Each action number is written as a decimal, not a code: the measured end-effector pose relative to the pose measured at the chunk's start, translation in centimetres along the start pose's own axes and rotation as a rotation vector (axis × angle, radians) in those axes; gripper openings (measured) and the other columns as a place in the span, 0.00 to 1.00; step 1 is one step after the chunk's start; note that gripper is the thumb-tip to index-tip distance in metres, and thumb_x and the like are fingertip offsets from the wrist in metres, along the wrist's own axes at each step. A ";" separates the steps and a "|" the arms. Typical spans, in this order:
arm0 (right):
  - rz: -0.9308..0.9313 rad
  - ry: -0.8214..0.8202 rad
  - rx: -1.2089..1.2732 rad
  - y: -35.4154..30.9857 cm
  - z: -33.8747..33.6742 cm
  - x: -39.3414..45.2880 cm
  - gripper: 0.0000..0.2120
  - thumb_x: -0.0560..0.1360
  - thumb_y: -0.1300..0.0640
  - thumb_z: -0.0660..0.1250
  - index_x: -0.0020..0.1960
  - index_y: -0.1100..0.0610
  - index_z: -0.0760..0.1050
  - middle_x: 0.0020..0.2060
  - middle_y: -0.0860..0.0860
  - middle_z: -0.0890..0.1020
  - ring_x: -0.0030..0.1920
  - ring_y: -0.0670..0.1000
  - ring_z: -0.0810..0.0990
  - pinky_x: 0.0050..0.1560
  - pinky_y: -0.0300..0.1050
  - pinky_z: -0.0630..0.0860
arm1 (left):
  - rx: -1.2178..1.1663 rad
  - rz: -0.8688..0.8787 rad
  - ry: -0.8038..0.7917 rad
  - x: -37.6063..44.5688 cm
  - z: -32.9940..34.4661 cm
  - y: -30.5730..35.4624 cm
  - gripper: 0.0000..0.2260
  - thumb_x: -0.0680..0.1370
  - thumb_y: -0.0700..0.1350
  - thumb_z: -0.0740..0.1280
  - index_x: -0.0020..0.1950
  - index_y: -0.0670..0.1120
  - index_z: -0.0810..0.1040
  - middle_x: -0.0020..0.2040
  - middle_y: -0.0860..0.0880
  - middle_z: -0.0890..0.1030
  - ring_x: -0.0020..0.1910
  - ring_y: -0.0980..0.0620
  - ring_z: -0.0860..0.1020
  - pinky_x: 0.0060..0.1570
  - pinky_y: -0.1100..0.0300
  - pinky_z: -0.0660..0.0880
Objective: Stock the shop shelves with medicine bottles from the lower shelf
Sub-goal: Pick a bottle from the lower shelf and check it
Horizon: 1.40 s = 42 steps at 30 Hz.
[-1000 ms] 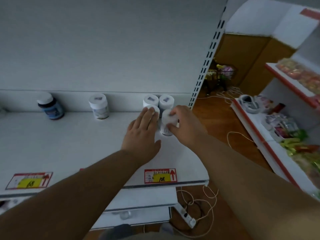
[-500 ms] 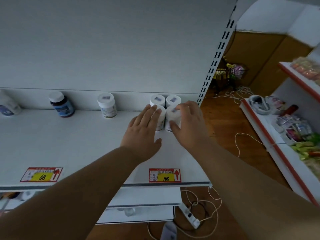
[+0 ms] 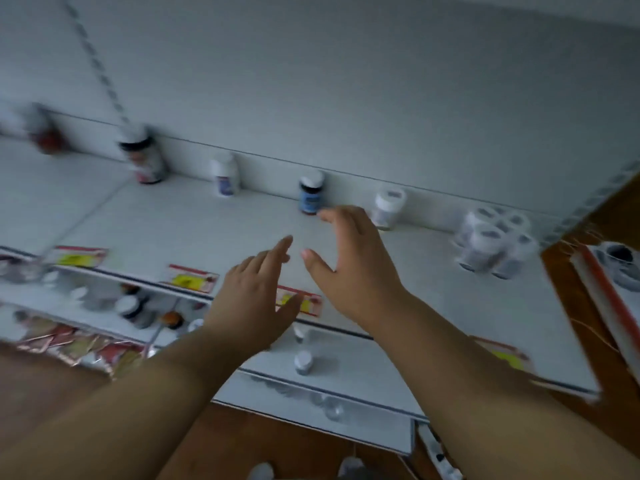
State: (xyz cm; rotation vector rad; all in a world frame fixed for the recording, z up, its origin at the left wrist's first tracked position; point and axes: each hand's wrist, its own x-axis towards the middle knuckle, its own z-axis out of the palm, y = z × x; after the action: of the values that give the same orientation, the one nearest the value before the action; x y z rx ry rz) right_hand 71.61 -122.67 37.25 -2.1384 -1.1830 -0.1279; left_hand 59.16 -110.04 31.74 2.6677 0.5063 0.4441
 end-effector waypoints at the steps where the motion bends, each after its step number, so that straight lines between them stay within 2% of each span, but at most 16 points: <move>1: -0.029 -0.043 0.013 -1.5 1.4 0.8 0.21 0.75 0.49 0.69 0.64 0.56 0.71 0.64 0.54 0.71 0.65 0.56 0.72 0.63 0.55 0.73 | 0.020 -0.037 0.021 -1.2 -1.3 -1.7 0.38 0.74 0.55 0.71 0.79 0.50 0.57 0.65 0.50 0.76 0.59 0.47 0.77 0.59 0.48 0.74; 3: -0.104 -0.113 0.037 -4.2 4.1 2.3 0.19 0.75 0.49 0.69 0.61 0.57 0.73 0.66 0.54 0.70 0.67 0.55 0.70 0.64 0.53 0.72 | 0.078 -0.134 0.072 -3.7 -3.6 -4.9 0.35 0.75 0.58 0.67 0.79 0.51 0.58 0.67 0.48 0.75 0.62 0.46 0.75 0.62 0.48 0.72; 6: -0.249 -0.223 0.152 -8.5 8.6 3.6 0.17 0.76 0.50 0.69 0.61 0.56 0.73 0.62 0.53 0.72 0.62 0.54 0.73 0.61 0.51 0.73 | 0.135 -0.319 0.143 -8.2 -6.0 -8.8 0.28 0.75 0.60 0.62 0.74 0.52 0.68 0.68 0.47 0.73 0.63 0.42 0.75 0.61 0.47 0.73; 8: -0.312 -0.301 0.215 -12.3 11.5 4.1 0.16 0.77 0.50 0.68 0.62 0.56 0.72 0.60 0.52 0.74 0.59 0.52 0.74 0.58 0.50 0.74 | 0.147 -0.441 0.165 -11.4 -7.6 -11.1 0.26 0.74 0.59 0.62 0.71 0.52 0.72 0.68 0.47 0.73 0.62 0.42 0.75 0.61 0.46 0.73; 12: -0.441 -0.437 0.316 -21.0 17.2 3.6 0.16 0.78 0.48 0.66 0.63 0.53 0.71 0.57 0.50 0.76 0.55 0.50 0.74 0.54 0.50 0.75 | 0.189 -0.642 0.204 -17.6 -11.4 -15.9 0.27 0.72 0.58 0.66 0.70 0.50 0.74 0.67 0.47 0.74 0.65 0.43 0.73 0.63 0.45 0.73; 15: -0.574 -0.529 0.297 -27.2 22.3 3.6 0.19 0.78 0.46 0.65 0.67 0.49 0.70 0.60 0.49 0.75 0.58 0.48 0.74 0.58 0.45 0.74 | 0.209 -0.772 0.278 -21.2 -14.5 -20.6 0.26 0.71 0.57 0.68 0.67 0.49 0.76 0.67 0.49 0.74 0.66 0.45 0.72 0.64 0.45 0.71; 17: -0.621 -0.543 0.269 -31.3 26.1 3.9 0.19 0.78 0.48 0.66 0.67 0.48 0.71 0.60 0.49 0.74 0.57 0.47 0.73 0.56 0.38 0.70 | 0.196 -0.845 0.329 -23.3 -16.5 -24.4 0.27 0.71 0.58 0.66 0.68 0.49 0.76 0.67 0.49 0.74 0.68 0.45 0.71 0.64 0.45 0.71; 19: -0.601 -0.540 0.290 -35.6 30.1 4.4 0.19 0.77 0.49 0.67 0.66 0.49 0.72 0.59 0.47 0.72 0.55 0.44 0.71 0.53 0.33 0.66 | 0.188 -0.863 0.330 -25.1 -18.7 -28.5 0.28 0.71 0.58 0.66 0.69 0.49 0.74 0.69 0.50 0.73 0.69 0.46 0.69 0.66 0.46 0.70; 22: -0.572 -0.570 0.302 -42.0 35.5 5.4 0.19 0.78 0.47 0.66 0.66 0.49 0.69 0.57 0.44 0.69 0.56 0.43 0.70 0.53 0.35 0.68 | 0.194 -0.875 0.302 -27.2 -22.9 -34.8 0.27 0.73 0.57 0.67 0.71 0.50 0.72 0.69 0.51 0.72 0.70 0.47 0.68 0.68 0.47 0.67; 26: -0.500 -0.548 0.322 -48.2 40.8 8.2 0.19 0.77 0.47 0.66 0.66 0.49 0.69 0.60 0.46 0.71 0.58 0.45 0.71 0.55 0.37 0.67 | 0.223 -0.861 0.280 -29.0 -29.2 -41.9 0.25 0.75 0.57 0.66 0.71 0.52 0.72 0.67 0.53 0.74 0.69 0.49 0.69 0.67 0.52 0.66; 29: -0.433 -0.570 0.305 -50.8 45.0 10.5 0.19 0.77 0.46 0.66 0.66 0.48 0.68 0.60 0.45 0.70 0.58 0.43 0.70 0.55 0.38 0.67 | 0.225 -0.845 0.240 -28.4 -32.2 -47.8 0.25 0.77 0.56 0.66 0.73 0.53 0.69 0.69 0.54 0.71 0.71 0.52 0.65 0.69 0.54 0.62; 33: -0.358 -0.613 0.269 -52.8 52.0 14.5 0.18 0.78 0.47 0.65 0.66 0.48 0.67 0.63 0.46 0.69 0.62 0.45 0.70 0.59 0.42 0.70 | 0.136 -0.872 0.220 -25.4 -33.0 -56.5 0.25 0.78 0.56 0.65 0.74 0.54 0.66 0.72 0.53 0.69 0.73 0.50 0.63 0.72 0.50 0.63; 38: -0.351 -0.660 0.297 -56.2 62.4 20.3 0.18 0.78 0.47 0.65 0.65 0.49 0.68 0.62 0.48 0.71 0.61 0.46 0.71 0.56 0.40 0.72 | 0.105 -0.880 0.126 -22.3 -34.8 -67.3 0.27 0.78 0.56 0.65 0.75 0.54 0.64 0.73 0.53 0.68 0.73 0.51 0.63 0.71 0.54 0.62; 42: -0.275 -0.695 0.302 -60.8 69.5 24.9 0.18 0.77 0.48 0.66 0.64 0.50 0.69 0.61 0.50 0.72 0.60 0.49 0.73 0.59 0.49 0.76 | 0.128 -0.849 0.058 -21.3 -39.3 -75.8 0.26 0.78 0.59 0.64 0.75 0.56 0.63 0.72 0.55 0.68 0.71 0.52 0.65 0.70 0.54 0.65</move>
State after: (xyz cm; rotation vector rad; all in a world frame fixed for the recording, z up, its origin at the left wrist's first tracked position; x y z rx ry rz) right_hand 22.81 -41.31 25.14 -1.7800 -1.7501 0.6826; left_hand 4.35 -41.21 28.90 2.2575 1.6150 0.2260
